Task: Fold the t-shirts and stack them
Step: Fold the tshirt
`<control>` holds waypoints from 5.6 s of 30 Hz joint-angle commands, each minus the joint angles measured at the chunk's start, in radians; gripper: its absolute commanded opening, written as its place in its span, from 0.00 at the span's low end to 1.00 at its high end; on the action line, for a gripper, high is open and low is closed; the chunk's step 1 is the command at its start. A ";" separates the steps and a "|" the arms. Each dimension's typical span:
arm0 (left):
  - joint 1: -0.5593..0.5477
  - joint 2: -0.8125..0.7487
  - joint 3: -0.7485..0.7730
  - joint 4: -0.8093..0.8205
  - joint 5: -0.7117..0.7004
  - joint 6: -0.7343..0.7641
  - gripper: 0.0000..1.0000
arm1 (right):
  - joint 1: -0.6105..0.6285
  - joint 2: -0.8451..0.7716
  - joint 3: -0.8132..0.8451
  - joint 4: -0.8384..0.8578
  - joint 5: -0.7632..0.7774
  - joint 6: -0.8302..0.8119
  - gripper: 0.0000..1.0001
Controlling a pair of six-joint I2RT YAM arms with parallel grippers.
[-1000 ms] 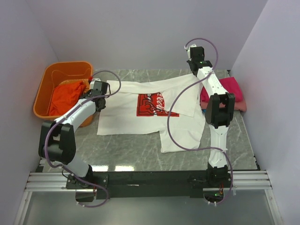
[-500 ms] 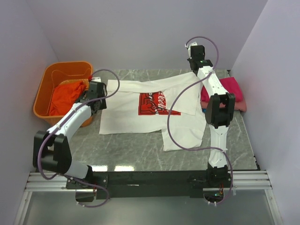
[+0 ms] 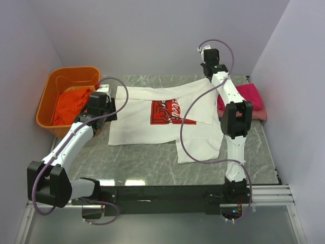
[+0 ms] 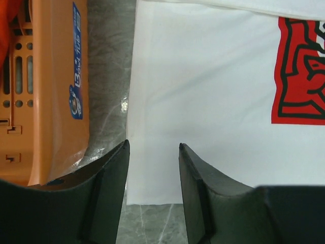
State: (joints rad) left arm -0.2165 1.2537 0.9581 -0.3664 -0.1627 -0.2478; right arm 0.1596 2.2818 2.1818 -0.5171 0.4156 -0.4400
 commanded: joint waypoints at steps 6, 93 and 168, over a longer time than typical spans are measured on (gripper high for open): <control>0.002 -0.033 -0.016 0.032 0.049 0.016 0.49 | 0.012 0.044 0.084 0.078 0.077 -0.043 0.00; 0.002 -0.080 -0.038 0.046 0.115 0.027 0.49 | -0.241 0.099 0.082 -0.340 -0.660 0.299 0.32; 0.002 -0.079 -0.036 0.044 0.111 0.028 0.49 | -0.241 0.015 0.101 -0.291 -0.676 0.293 0.09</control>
State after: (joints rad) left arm -0.2165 1.1992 0.9199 -0.3485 -0.0643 -0.2298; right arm -0.0757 2.4123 2.2868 -0.8410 -0.2241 -0.1535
